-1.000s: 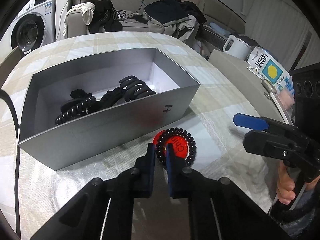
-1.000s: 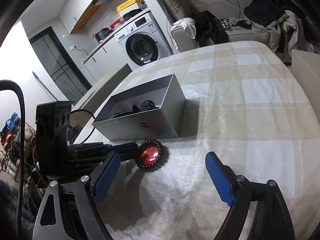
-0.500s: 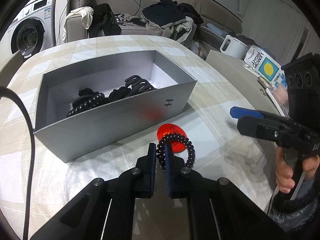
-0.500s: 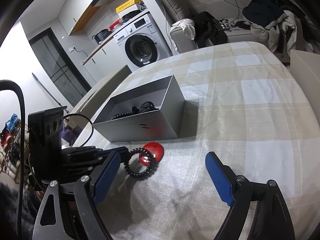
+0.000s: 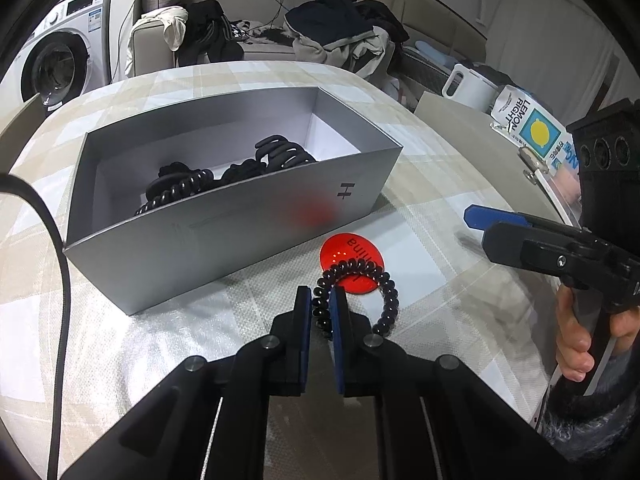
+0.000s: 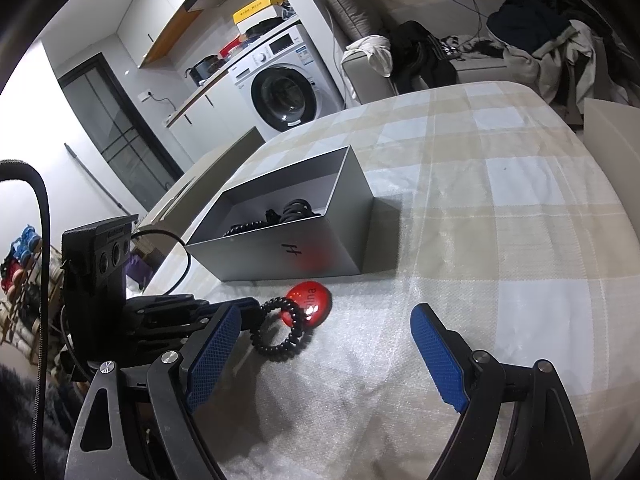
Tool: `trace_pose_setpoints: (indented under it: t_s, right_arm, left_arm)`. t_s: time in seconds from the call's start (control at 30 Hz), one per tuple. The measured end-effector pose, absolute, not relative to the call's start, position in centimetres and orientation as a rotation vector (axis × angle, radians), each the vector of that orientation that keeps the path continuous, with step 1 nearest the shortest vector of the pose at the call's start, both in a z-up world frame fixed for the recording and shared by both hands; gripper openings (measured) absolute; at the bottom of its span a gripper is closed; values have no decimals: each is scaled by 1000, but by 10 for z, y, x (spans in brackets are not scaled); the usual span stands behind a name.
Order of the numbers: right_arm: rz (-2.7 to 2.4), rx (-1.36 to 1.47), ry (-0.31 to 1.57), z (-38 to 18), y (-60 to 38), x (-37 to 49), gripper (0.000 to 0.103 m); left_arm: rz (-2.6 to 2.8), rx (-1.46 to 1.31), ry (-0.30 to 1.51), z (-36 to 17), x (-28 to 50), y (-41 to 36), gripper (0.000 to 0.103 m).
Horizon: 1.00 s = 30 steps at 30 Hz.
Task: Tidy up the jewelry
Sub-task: 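Lift the beaded bracelet with the left tool while the right tool approaches the red badge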
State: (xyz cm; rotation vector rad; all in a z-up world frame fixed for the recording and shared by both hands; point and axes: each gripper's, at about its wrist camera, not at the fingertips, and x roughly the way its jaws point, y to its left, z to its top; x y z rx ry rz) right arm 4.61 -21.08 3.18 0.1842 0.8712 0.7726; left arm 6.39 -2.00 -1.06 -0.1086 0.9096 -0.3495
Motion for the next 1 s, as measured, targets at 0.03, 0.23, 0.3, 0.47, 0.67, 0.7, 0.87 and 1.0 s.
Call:
trace_pose_setpoints:
  t_s: [0.03, 0.23, 0.3, 0.47, 0.67, 0.7, 0.87, 1.0]
  right_arm:
    - [772, 184, 871, 32, -211, 46, 87]
    - [777, 180, 873, 31, -209, 46, 87]
    - [777, 181, 873, 31, -209, 45, 87]
    - [777, 181, 872, 31, -208, 45, 87]
    - [782, 179, 873, 30, -207, 44, 87]
    - [783, 178, 875, 30, -206, 44, 87]
    - [803, 158, 886, 28, -199, 42, 87]
    - [815, 133, 891, 27, -191, 42, 87]
  left_arm:
    - [-351, -100, 911, -11, 63, -21, 8]
    - [-330, -76, 914, -13, 64, -23, 11]
    - [-327, -71, 913, -13, 65, -24, 11]
    - [-328, -60, 906, -14, 65, -25, 6]
    - [-359, -82, 867, -5, 58, -21, 4]
    - [-361, -85, 860, -3, 56, -20, 4]
    - [-353, -100, 826, 5, 44, -9, 4]
    - [-328, -115, 805, 11, 37, 1, 4]
